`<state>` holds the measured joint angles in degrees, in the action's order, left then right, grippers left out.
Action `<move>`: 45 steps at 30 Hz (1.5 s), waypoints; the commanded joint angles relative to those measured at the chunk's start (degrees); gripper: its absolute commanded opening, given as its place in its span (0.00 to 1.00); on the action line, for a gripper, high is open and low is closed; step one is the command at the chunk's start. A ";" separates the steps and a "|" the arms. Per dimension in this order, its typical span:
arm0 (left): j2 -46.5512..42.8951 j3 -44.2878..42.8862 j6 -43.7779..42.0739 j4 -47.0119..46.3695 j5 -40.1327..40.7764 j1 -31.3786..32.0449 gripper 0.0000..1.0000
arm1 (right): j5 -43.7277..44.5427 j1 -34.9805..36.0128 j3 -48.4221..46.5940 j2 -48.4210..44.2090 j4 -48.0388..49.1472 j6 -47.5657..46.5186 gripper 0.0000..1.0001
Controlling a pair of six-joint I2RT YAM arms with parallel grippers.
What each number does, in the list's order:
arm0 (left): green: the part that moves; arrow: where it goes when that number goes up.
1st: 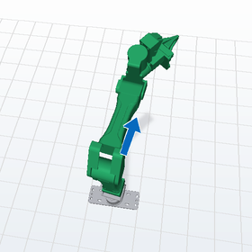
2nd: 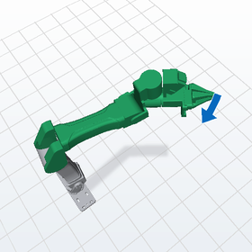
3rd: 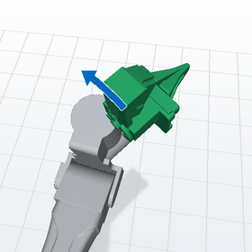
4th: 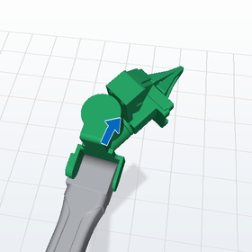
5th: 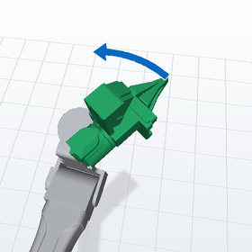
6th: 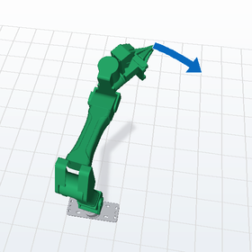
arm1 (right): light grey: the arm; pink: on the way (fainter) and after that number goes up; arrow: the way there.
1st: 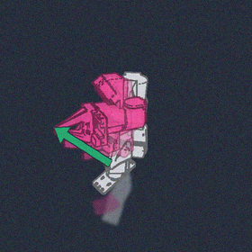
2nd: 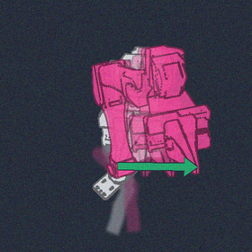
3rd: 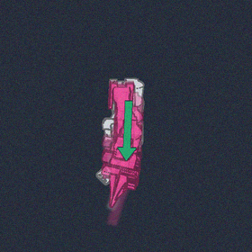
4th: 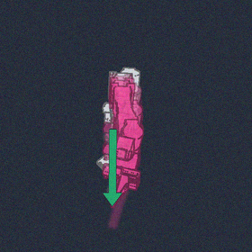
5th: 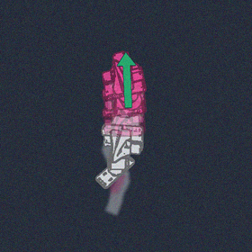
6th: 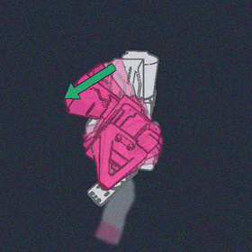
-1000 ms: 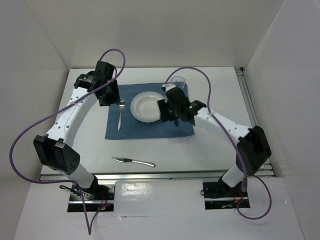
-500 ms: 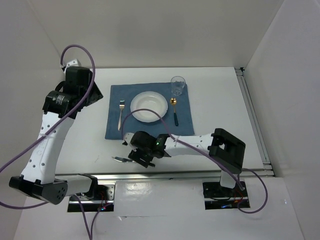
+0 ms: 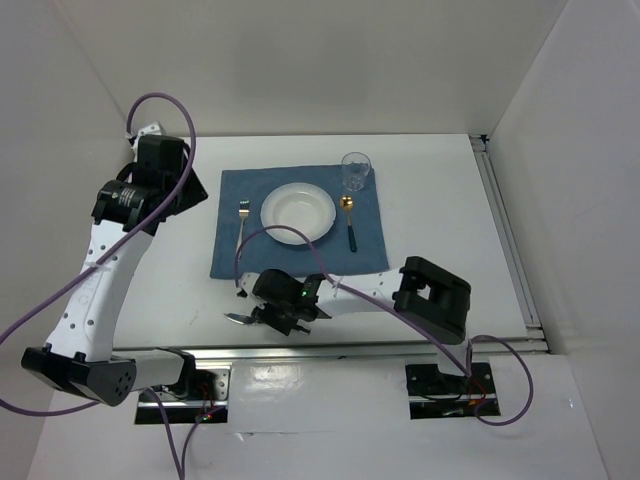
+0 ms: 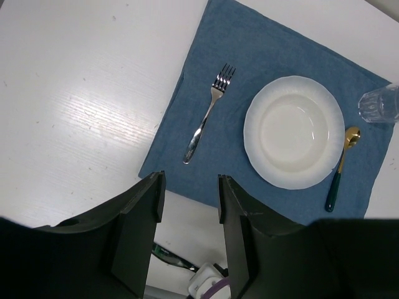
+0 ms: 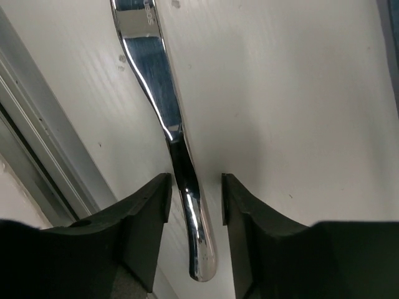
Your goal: Set the dinner table for one person
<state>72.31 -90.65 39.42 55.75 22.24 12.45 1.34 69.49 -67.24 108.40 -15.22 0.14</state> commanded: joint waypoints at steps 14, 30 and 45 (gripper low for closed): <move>-1.21 1.00 0.04 -1.43 1.49 -1.37 0.56 | 1.56 0.29 -2.81 8.06 3.36 0.56 0.38; -1.21 1.00 0.04 -1.96 0.96 -1.37 0.56 | 1.02 1.34 -2.28 10.16 -0.33 1.09 0.30; -1.21 0.48 0.04 -1.96 0.44 -1.37 0.56 | 10.95 1.35 -5.97 -2.92 -1.30 -2.07 0.00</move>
<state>72.29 -89.71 39.35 55.29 22.65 11.38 8.03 70.63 -72.31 111.55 -15.14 0.03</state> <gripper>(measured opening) 0.557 0.226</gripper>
